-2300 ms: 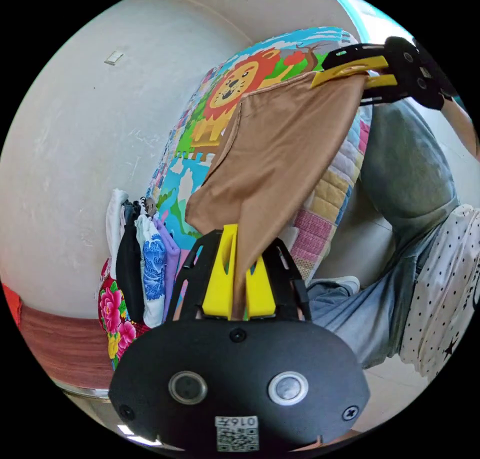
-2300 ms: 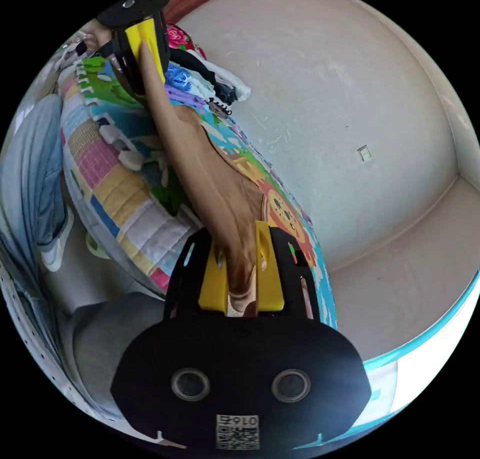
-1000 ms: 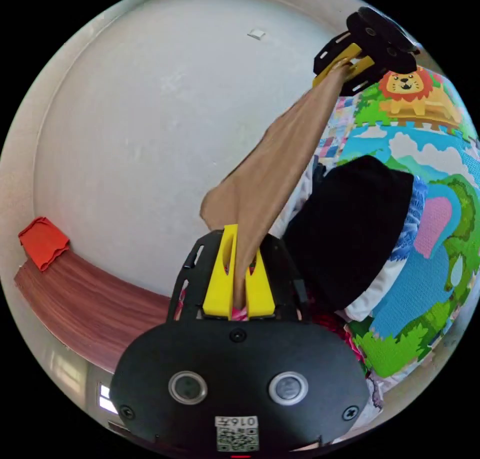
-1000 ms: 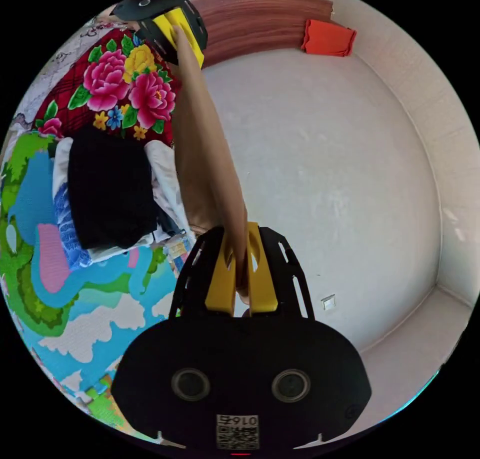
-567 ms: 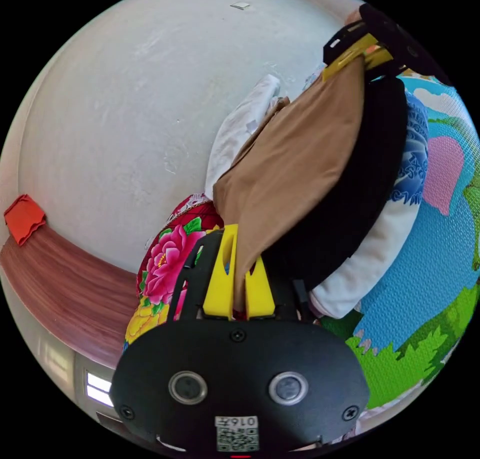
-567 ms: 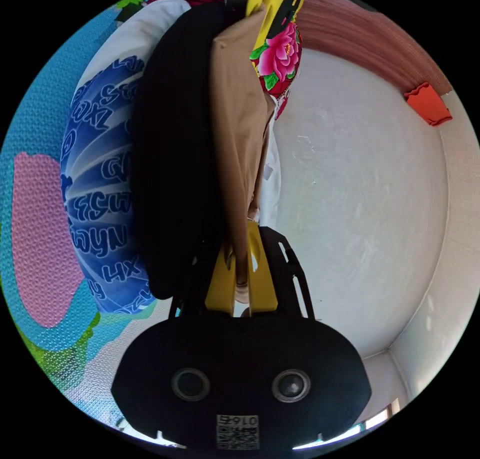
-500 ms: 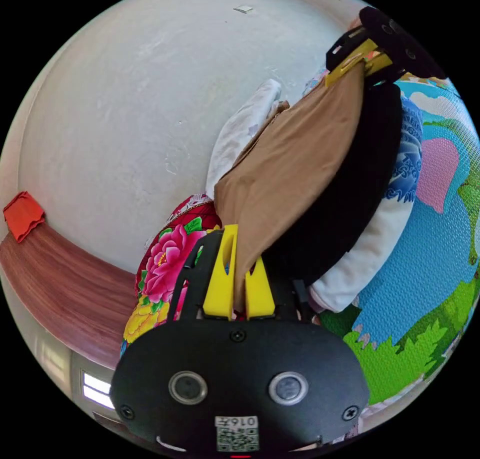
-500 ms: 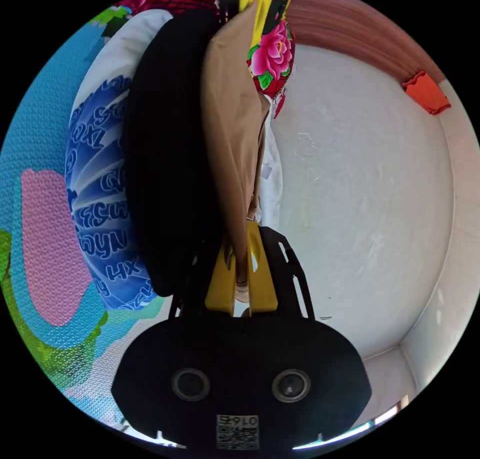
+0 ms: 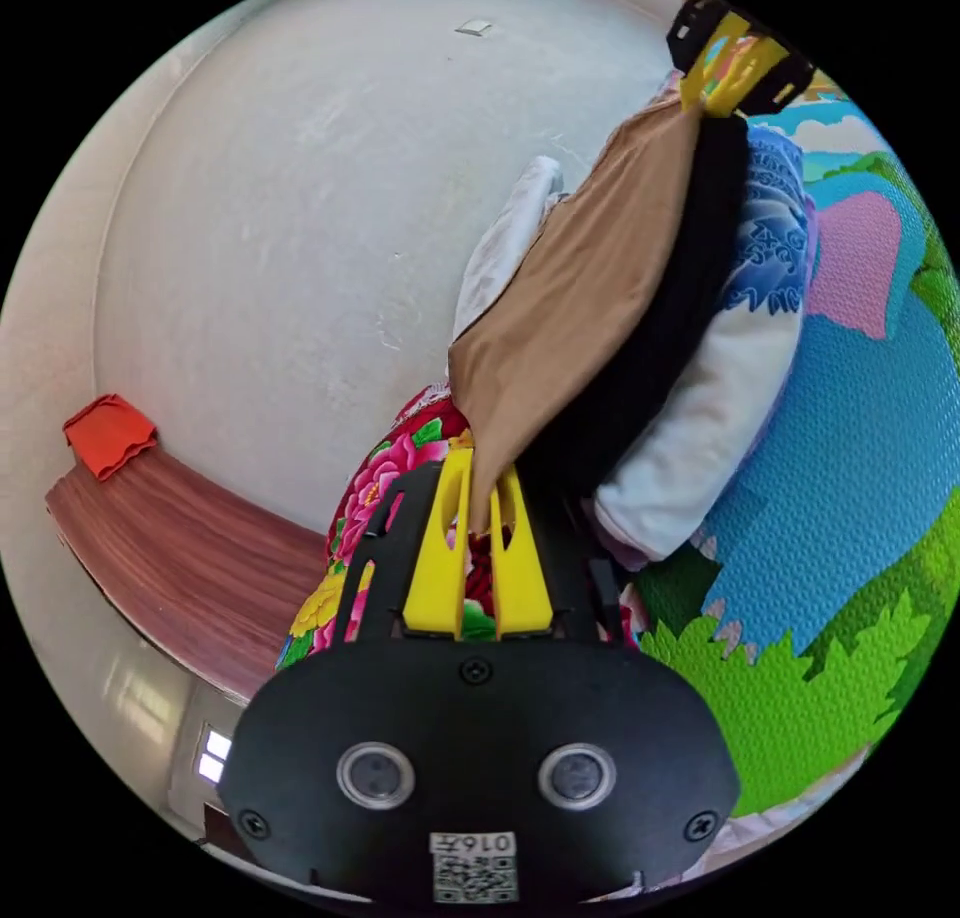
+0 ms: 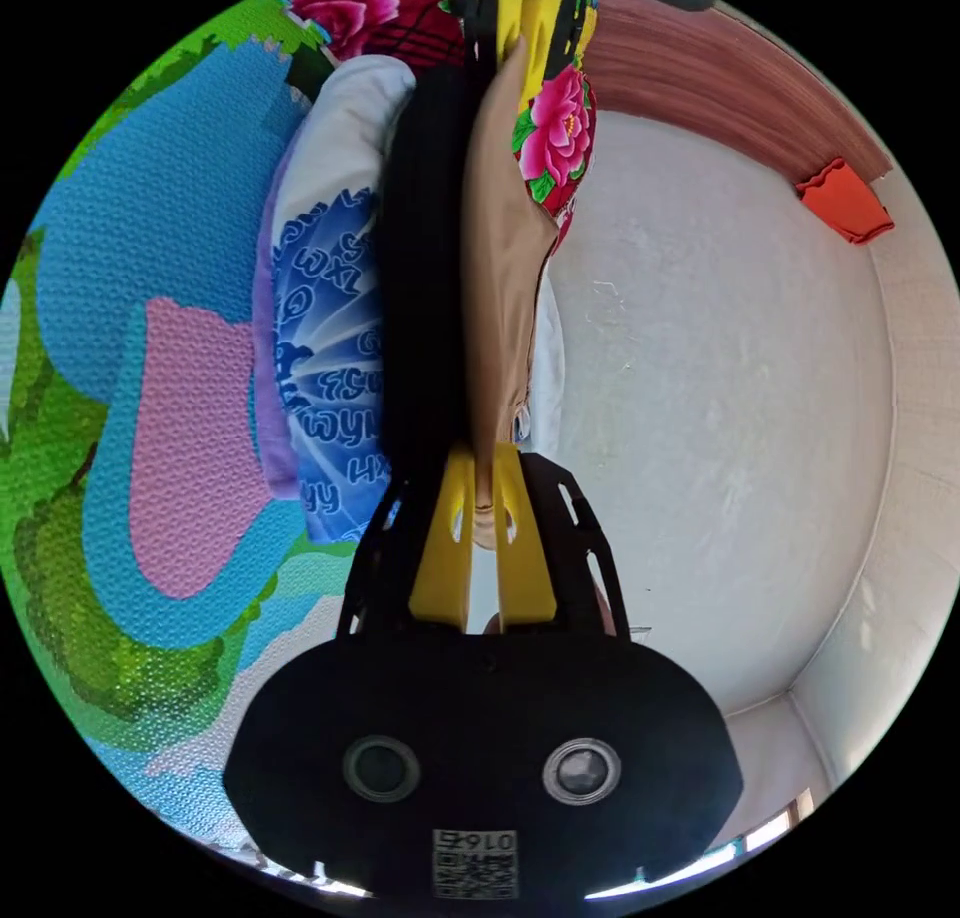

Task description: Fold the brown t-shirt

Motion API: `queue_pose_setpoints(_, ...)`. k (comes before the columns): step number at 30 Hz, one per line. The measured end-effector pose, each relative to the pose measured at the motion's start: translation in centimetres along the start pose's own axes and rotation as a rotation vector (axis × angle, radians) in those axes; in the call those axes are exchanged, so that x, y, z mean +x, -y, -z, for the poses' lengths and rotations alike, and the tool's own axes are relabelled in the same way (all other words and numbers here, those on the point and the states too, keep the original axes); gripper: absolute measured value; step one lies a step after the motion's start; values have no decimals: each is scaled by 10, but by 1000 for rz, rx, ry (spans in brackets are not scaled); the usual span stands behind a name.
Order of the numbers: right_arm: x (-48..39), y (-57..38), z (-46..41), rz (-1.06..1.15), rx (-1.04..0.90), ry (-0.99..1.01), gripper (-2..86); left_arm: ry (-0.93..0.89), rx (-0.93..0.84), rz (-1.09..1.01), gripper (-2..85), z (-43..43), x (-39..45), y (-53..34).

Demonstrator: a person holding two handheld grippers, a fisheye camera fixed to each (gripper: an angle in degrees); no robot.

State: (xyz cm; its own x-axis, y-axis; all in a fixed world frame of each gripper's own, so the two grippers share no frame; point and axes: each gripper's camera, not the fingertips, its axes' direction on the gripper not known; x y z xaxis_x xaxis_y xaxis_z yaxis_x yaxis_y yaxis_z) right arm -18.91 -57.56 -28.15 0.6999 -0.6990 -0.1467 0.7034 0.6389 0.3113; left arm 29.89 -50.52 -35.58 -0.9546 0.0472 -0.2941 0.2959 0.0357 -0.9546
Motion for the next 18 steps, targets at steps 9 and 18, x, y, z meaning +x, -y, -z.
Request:
queue_pose_setpoints(9, 101, -162, -8, -437, 232, 349, -4, 258, -45, 560, -9, 58, -36, -47)
queue_pose_setpoints(18, 166, -199, -130, -851, 330, 610, -3, -535, -28, 967, -10, -20, -49, -35)
